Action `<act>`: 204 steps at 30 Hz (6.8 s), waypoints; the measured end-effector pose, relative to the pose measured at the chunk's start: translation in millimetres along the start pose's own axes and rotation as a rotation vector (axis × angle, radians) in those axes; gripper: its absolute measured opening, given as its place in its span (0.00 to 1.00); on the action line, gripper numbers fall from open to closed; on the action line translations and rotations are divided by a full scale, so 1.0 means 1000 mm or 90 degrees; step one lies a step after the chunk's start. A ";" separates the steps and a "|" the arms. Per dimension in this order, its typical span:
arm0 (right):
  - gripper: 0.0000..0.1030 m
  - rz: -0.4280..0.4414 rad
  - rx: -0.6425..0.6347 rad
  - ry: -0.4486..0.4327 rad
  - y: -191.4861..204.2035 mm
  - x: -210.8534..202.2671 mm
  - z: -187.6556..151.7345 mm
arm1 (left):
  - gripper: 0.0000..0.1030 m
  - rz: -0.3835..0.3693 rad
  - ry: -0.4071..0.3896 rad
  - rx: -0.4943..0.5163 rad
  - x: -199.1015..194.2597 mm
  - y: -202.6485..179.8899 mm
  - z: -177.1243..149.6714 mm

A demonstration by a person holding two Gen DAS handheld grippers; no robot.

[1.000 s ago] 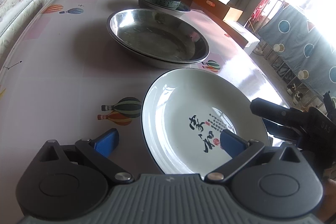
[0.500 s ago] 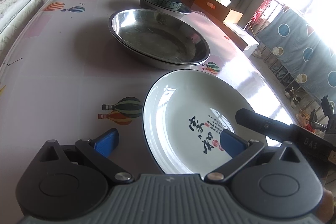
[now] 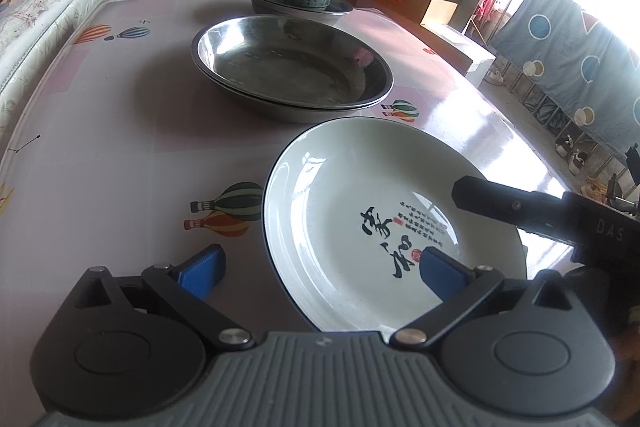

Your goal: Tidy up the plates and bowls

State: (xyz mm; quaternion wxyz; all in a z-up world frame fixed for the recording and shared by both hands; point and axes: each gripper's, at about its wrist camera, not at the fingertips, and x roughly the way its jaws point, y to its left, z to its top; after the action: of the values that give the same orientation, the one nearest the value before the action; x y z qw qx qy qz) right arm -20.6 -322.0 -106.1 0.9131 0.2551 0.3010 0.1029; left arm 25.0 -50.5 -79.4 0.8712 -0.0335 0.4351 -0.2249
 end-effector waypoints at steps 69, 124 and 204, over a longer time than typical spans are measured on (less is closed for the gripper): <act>0.40 -0.076 -0.078 0.065 0.002 -0.010 0.006 | 0.40 -0.018 -0.013 0.045 -0.004 0.016 0.005; 0.34 -0.126 -0.174 0.024 0.048 -0.031 0.010 | 0.47 0.018 -0.063 0.050 -0.037 -0.008 0.016; 0.99 -0.199 -0.247 -0.027 0.068 0.051 0.138 | 0.90 0.168 -0.046 -0.005 -0.011 0.023 0.145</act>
State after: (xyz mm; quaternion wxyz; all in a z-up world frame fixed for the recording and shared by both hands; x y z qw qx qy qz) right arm 100.6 -302.3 -0.7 0.9560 0.0272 0.2920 0.0108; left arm 139.6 -45.4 12.9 0.9080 0.0123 0.4053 -0.1056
